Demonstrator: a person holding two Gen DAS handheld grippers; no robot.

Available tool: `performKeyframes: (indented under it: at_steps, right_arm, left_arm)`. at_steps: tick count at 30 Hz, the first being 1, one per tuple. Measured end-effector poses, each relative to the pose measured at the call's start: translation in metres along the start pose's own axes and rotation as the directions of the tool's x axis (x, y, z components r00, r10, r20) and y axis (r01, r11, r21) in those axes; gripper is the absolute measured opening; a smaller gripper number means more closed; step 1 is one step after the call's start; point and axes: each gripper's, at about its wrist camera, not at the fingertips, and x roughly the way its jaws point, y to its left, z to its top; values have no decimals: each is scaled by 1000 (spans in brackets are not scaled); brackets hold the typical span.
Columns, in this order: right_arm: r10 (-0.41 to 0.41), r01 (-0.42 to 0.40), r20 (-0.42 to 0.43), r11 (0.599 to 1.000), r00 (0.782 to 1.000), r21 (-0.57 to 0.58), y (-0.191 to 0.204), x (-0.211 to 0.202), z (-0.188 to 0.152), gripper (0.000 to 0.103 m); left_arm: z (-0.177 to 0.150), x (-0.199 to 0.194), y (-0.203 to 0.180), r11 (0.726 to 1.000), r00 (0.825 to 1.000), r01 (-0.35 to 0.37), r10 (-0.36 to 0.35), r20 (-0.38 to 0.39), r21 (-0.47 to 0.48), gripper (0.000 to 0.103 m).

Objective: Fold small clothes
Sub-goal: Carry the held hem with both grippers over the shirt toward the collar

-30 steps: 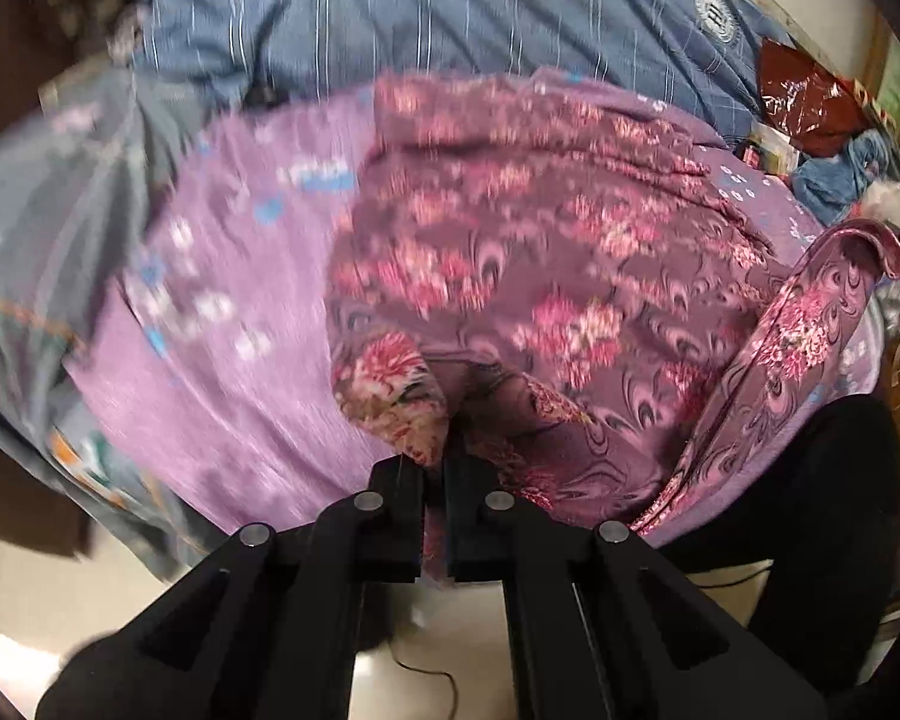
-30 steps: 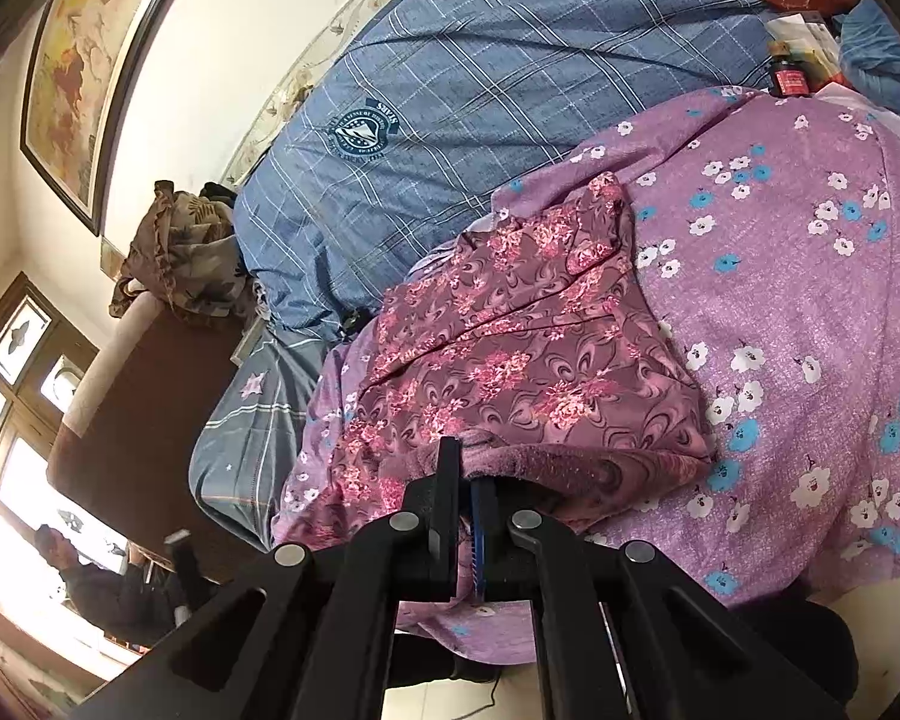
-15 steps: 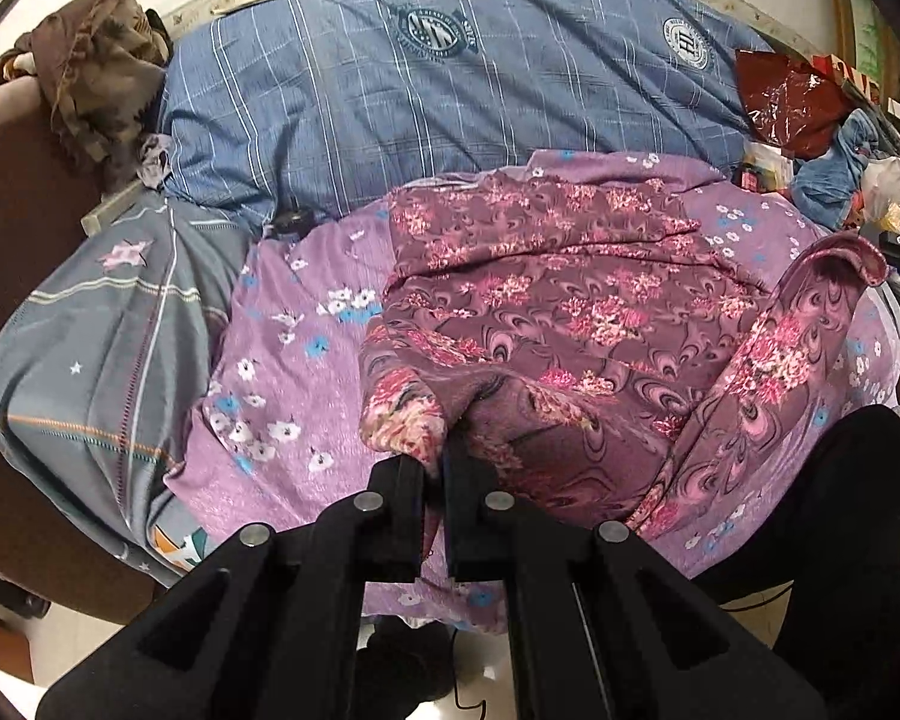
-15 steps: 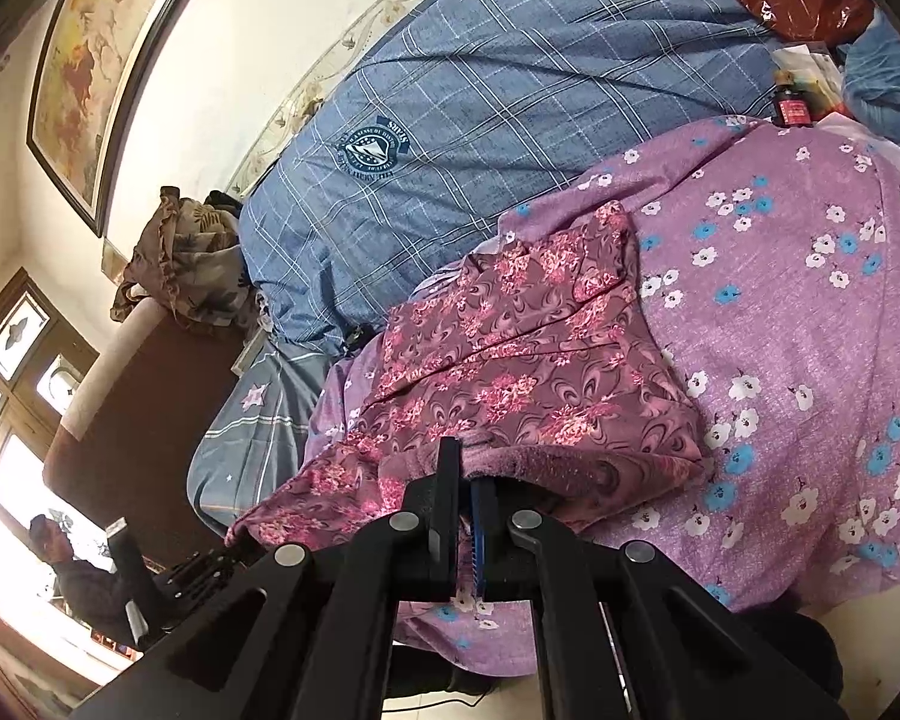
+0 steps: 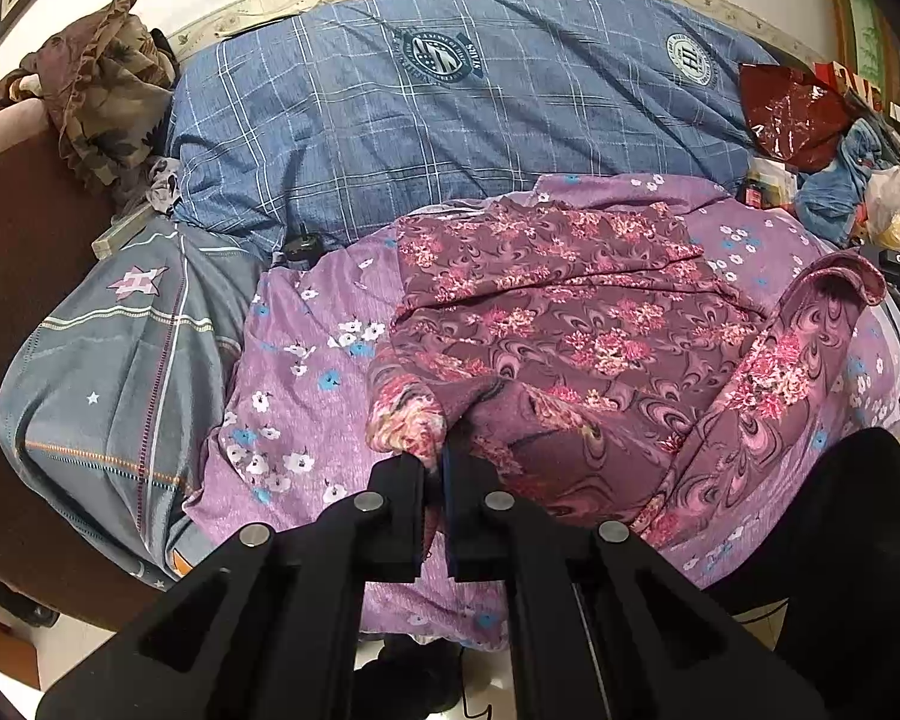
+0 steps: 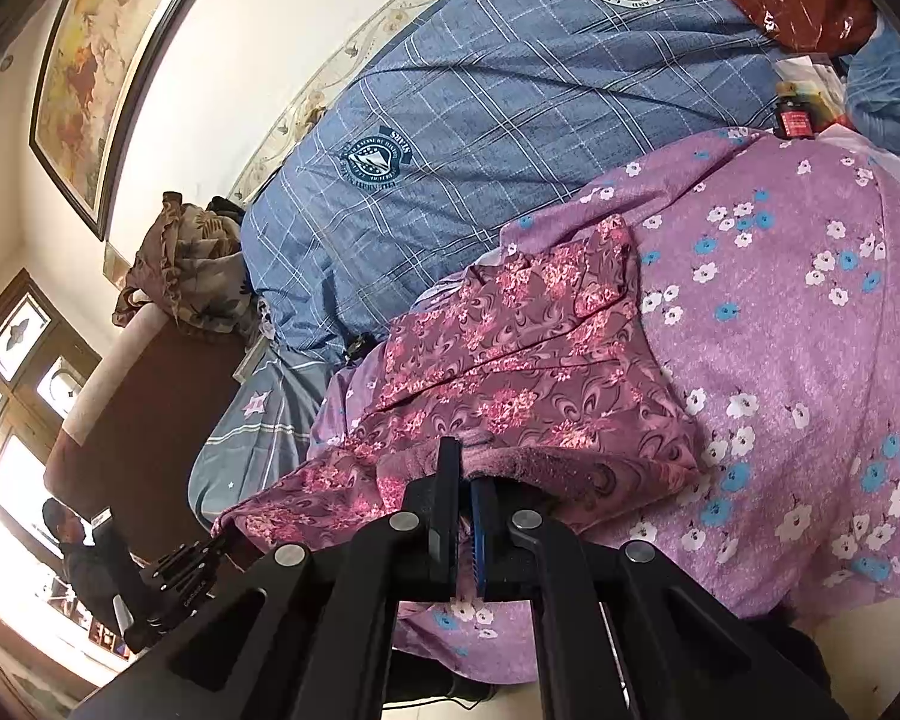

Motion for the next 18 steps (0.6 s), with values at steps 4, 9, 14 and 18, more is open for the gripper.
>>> performKeyframes:
  at_steps: [4, 9, 14, 18]
  right_arm:
    - [-6, 6, 5, 1000, 1000, -5, -1, 2, 8, 2]
    - [-19, 19, 10, 1000, 1000, -17, -1, 8, 21, 2]
    - [-37, 38, 21, 999, 999, -35, -3, 23, 41, 2]
    - [-56, 59, 50, 997, 997, -53, -6, 42, 62, 2]
  left_arm:
    - [7, 3, 1, 1000, 1000, -11, 11, 3, -2, 3]
    - [21, 8, 1, 1000, 1000, -26, 26, 15, -1, 3]
    - [41, 24, 2, 999, 999, -38, 38, 22, -7, 3]
    - [60, 43, 6, 998, 998, -51, 52, 32, -23, 3]
